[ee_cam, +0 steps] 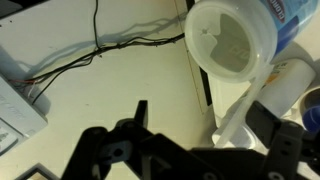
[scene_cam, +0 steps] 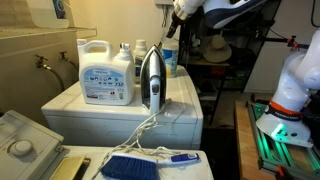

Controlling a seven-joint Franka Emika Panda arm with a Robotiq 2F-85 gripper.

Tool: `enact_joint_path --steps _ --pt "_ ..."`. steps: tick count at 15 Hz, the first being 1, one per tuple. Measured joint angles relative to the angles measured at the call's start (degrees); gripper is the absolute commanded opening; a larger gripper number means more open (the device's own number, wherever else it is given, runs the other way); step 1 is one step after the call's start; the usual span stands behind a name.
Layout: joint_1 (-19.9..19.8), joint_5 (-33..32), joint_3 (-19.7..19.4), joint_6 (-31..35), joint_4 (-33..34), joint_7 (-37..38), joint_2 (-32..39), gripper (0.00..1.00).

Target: Close the top of the white bottle

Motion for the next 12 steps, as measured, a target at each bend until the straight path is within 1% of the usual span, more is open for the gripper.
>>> enact_joint_path --steps 3,5,9,12 --pt "-0.1 1.3 -0.1 -3.4 0.0 0.0 -1.6 1.00" --pt "-0.3 2.0 -0.6 -4.2 -0.1 0.1 -2.3 1.00" --pt "-1.0 2.6 -1.8 -4.0 -0.7 1.0 -2.7 1.00" --pt "-1.4 2.6 -3.0 -1.5 -1.6 3.4 -2.8 1.00"
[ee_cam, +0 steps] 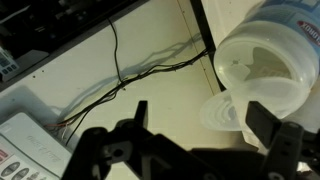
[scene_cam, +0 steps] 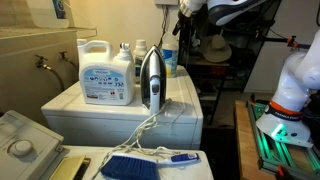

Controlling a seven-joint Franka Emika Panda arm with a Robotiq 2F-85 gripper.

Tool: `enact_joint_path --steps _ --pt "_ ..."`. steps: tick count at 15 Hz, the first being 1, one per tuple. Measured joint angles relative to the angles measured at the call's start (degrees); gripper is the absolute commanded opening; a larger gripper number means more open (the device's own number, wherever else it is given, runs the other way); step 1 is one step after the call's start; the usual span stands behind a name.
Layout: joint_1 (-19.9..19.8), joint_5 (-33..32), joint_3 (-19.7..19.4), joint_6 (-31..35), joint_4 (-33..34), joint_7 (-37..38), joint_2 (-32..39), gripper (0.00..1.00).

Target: Close the top of the white bottle

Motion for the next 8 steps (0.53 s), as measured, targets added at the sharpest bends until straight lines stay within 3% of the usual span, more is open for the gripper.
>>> enact_joint_path --steps 8 --pt "-1.9 3.5 -2.4 3.9 -3.2 4.6 -0.1 1.00"
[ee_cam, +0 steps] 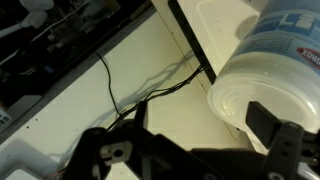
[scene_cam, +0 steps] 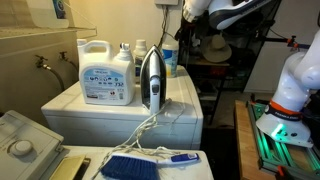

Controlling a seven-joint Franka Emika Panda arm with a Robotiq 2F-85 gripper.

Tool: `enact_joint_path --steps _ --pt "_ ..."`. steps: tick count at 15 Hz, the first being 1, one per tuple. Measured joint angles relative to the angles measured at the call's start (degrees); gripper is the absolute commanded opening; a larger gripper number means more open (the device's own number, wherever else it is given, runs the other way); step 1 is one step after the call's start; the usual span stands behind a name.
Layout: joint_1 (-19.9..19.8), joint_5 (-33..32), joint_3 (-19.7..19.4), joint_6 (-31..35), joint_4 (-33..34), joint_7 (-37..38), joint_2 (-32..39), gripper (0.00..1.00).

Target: Close the top of the white bottle

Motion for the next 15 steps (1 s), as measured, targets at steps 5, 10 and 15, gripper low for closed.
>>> enact_joint_path --steps 5,10,15 --pt "-1.5 1.6 -1.6 6.2 -2.3 2.1 -0.3 1.00" --pt "-3.3 3.1 -2.8 12.8 -4.6 2.8 -0.9 1.00" --pt "-4.4 6.4 -3.1 15.8 -5.9 2.8 -1.1 1.00"
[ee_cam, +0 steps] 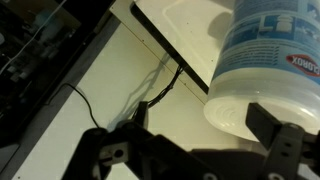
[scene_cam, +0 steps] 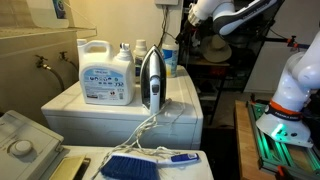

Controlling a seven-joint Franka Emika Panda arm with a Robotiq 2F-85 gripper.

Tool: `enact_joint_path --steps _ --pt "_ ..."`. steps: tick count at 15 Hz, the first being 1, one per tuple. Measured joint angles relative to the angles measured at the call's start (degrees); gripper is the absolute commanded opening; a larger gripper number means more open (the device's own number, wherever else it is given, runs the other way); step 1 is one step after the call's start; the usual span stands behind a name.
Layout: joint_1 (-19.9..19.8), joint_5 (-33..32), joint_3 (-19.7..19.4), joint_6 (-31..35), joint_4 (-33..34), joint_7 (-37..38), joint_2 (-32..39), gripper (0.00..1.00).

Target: Close the top of the white bottle

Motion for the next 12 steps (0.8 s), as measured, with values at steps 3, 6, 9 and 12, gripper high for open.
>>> enact_joint_path --steps 3,6,9,12 --pt "-0.2 2.5 0.0 0.1 -0.3 0.0 -0.4 1.00" --pt "-0.2 7.5 0.4 0.1 -0.9 -0.4 -1.9 1.00" --pt "-0.2 14.0 1.3 0.0 -1.5 -1.4 -4.4 1.00" --pt "-0.1 23.3 2.5 -3.1 -1.8 -4.2 -7.7 1.00"
